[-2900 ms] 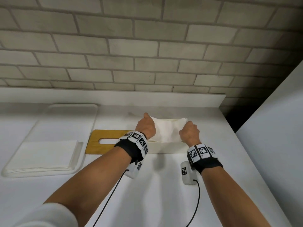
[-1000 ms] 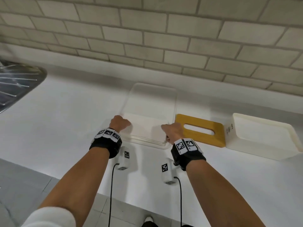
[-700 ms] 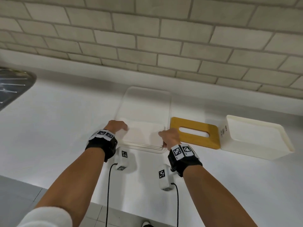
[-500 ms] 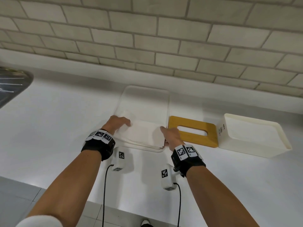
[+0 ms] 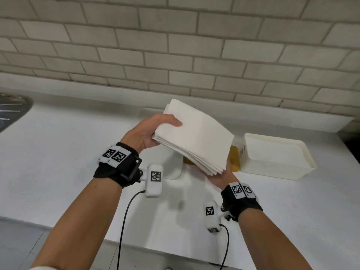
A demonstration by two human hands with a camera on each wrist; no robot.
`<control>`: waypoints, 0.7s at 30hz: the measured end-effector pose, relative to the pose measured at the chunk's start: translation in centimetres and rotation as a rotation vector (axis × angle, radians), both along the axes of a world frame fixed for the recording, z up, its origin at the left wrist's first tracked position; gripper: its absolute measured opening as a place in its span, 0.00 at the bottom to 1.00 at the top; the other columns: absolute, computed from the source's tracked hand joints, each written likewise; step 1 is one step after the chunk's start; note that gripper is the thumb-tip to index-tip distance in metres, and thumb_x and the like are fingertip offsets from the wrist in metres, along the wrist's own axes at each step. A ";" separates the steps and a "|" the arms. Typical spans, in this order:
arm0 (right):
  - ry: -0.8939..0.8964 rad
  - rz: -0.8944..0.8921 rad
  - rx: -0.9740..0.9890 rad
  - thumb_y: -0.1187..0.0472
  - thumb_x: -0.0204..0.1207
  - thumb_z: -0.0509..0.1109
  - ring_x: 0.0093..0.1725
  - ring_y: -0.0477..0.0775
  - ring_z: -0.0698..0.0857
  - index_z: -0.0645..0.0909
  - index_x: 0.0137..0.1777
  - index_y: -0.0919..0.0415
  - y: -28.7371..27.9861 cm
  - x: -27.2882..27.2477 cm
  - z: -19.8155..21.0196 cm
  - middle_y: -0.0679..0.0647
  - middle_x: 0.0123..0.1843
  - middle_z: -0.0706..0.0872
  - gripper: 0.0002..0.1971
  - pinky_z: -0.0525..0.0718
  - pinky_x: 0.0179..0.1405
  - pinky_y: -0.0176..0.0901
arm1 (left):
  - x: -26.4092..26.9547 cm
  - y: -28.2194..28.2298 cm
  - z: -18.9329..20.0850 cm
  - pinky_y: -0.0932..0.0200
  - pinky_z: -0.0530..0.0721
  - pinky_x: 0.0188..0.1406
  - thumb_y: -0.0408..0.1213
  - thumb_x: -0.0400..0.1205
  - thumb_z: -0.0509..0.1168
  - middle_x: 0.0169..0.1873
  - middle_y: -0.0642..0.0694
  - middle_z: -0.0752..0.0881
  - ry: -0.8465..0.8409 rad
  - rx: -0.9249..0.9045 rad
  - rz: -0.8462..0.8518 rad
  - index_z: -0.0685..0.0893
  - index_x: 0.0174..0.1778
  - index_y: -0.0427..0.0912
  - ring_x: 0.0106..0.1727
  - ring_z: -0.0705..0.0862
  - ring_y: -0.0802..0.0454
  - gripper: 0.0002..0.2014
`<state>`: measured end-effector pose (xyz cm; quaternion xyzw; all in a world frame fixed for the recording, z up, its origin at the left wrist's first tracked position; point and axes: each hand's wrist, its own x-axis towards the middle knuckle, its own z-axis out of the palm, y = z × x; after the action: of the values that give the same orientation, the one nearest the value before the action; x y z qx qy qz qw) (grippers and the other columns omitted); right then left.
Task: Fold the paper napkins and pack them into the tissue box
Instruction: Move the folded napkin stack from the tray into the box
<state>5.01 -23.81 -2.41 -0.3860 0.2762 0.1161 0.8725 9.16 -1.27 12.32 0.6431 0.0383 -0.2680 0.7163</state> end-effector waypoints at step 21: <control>-0.423 0.175 -0.816 0.71 0.64 0.82 0.52 0.54 0.87 0.85 0.56 0.59 -16.9 -11.2 -0.3 0.55 0.51 0.90 0.21 0.83 0.54 0.50 | -10.2 -13.7 -14.5 0.60 0.85 0.54 0.17 0.68 0.75 0.54 0.48 0.87 -0.251 0.092 0.094 0.83 0.56 0.47 0.57 0.85 0.52 0.26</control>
<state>-6.24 -40.67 -2.68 -0.7346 0.0816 -0.0099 0.6736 -1.02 -15.00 -2.17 0.7012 -0.0092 -0.1495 0.6971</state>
